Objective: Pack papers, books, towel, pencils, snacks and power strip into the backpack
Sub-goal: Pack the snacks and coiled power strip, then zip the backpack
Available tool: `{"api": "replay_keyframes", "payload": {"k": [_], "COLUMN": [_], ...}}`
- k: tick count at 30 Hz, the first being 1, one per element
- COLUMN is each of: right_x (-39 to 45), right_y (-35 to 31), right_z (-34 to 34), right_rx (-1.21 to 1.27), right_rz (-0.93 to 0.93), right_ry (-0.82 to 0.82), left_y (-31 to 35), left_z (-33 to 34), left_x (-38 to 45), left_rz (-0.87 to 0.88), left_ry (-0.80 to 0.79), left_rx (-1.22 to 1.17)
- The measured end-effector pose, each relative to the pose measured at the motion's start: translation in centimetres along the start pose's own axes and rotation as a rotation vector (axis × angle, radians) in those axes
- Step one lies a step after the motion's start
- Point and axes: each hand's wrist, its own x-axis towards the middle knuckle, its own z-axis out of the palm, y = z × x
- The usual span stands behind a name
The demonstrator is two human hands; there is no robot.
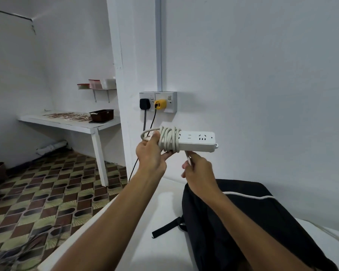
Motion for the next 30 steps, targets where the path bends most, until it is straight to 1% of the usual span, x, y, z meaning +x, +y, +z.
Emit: {"api": "replay_keyframes", "payload": {"k": [2,4,6,9,11,13,16,18,20,22,23,25,27,28,30], "right_x": [0.0,-0.4,-0.8,-1.3,-1.6,-1.8,-1.7,-1.6,-1.5,-1.5,-1.6,-1.7,-1.8,-1.9,-1.9], "right_y": [-0.2,-0.5,-0.6,-0.9,-1.3,-1.5,-1.9,-2.4,-3.1,-3.5,-3.7,-4.0,-4.0,-4.0,-3.8], "right_z": [-1.0,-2.0,-2.9,-3.9,-4.4,-4.7,-5.9,-7.1,-8.2,-9.1,-9.6,-10.5,-11.1,-11.2,-11.7], "right_rx": [0.031,0.091,0.113,0.057,-0.023,-0.105,-0.212,-0.264,-0.297,-0.320,-0.321,-0.304,-0.266,-0.257,-0.260], "right_rz": [0.076,0.109,0.113,0.108,0.067,0.003,-0.109,-0.165,-0.224,-0.237,-0.196,-0.087,-0.059,-0.067,-0.080], "right_ry": [-0.057,-0.103,-0.137,-0.154,-0.122,-0.049,0.027,0.033,0.062,0.099,0.099,0.048,-0.020,-0.023,0.019], "left_y": [-1.1,-1.7,-2.2,-2.8,-3.1,-3.1,-3.0,-2.3,-1.2,-0.1,0.4,0.8,0.5,0.2,-1.1], "left_z": [0.5,0.9,1.2,1.4,1.6,1.7,2.1,2.9,3.6,4.1,4.2,4.4,4.4,4.4,4.6], "left_x": [-0.4,-0.9,-1.0,-1.0,-1.0,-1.1,-0.8,-0.8,-0.7,-0.6,-0.6,-0.7,-0.9,-1.0,-1.0], "left_rz": [0.089,0.213,0.367,0.652,0.760,0.829,0.893,0.898,0.863,0.727,0.627,0.457,0.367,0.333,0.256], "left_ry": [0.034,0.036,-0.017,-0.105,-0.158,-0.231,-0.394,-0.492,-0.580,-0.681,-0.714,-0.739,-0.744,-0.743,-0.707], "left_rx": [0.052,0.091,0.164,0.430,0.522,0.565,0.659,0.758,0.849,0.834,0.787,0.688,0.637,0.619,0.548]}}
